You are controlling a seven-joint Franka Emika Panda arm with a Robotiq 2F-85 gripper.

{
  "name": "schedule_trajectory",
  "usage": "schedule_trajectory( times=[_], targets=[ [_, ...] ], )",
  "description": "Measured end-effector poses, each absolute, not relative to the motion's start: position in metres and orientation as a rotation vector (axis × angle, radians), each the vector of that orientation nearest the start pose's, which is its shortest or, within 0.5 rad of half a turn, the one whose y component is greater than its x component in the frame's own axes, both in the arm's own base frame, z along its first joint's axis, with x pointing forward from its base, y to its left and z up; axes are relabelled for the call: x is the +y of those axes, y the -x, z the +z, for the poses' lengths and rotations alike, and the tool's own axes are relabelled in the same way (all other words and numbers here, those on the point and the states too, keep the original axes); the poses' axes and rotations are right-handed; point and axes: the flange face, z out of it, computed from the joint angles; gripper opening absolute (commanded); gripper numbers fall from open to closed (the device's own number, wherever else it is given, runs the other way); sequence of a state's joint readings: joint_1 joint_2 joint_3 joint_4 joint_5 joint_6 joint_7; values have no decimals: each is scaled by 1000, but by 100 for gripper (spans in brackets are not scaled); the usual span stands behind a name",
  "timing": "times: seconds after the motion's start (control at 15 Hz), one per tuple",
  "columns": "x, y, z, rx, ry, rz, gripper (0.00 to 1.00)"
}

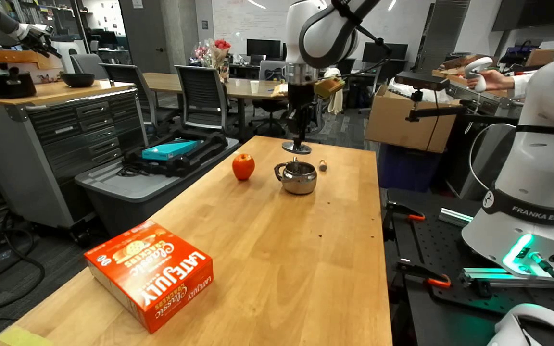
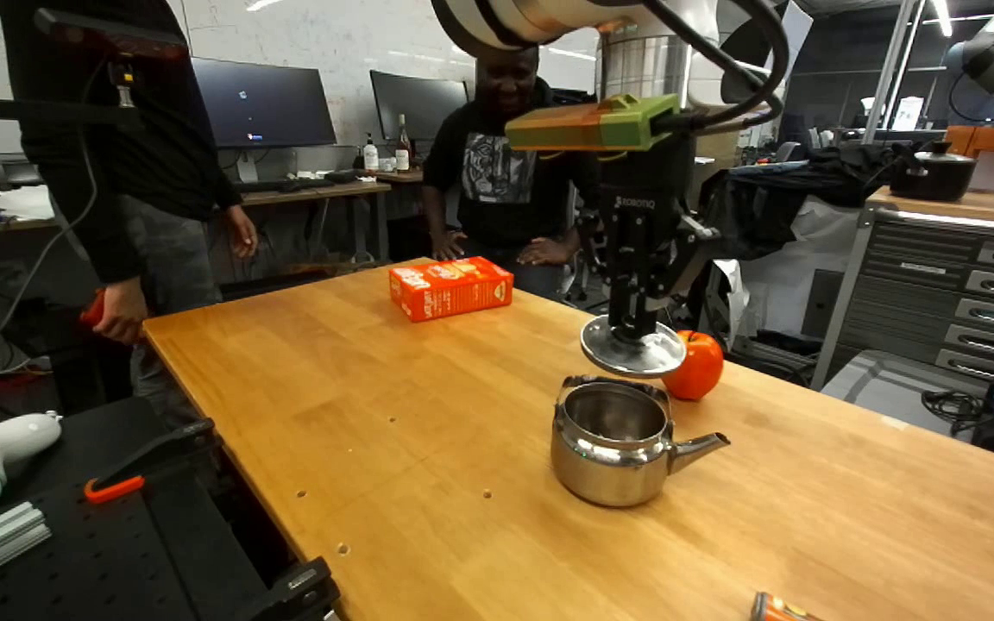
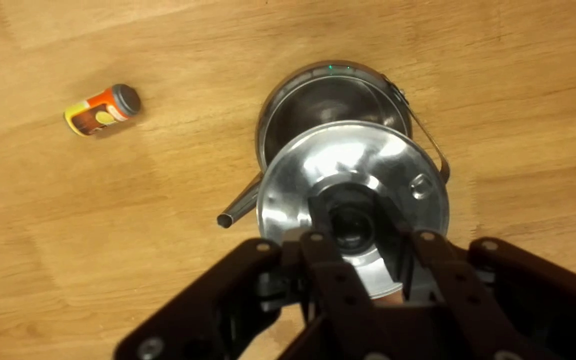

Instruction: Pick up the lid and close the kettle

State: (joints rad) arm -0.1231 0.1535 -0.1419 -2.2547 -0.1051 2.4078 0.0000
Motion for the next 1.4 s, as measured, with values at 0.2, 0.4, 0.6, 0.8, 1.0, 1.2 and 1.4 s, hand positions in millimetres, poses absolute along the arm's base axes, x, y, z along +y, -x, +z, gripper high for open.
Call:
schedule_trajectory(
  times=[0.2, 0.4, 0.6, 0.8, 1.0, 1.2, 1.4],
  targets=[
    [-141, -518, 288, 299, 3223, 34, 7],
    [-141, -518, 280, 296, 3225, 50, 7],
    [-142, -518, 274, 295, 3226, 67, 7],
    [-143, -517, 268, 290, 3230, 86, 7],
    [-145, -515, 261, 280, 3245, 113, 7],
    [-148, -513, 250, 272, 3253, 147, 7],
    [-147, -512, 239, 249, 3264, 181, 7]
  ],
)
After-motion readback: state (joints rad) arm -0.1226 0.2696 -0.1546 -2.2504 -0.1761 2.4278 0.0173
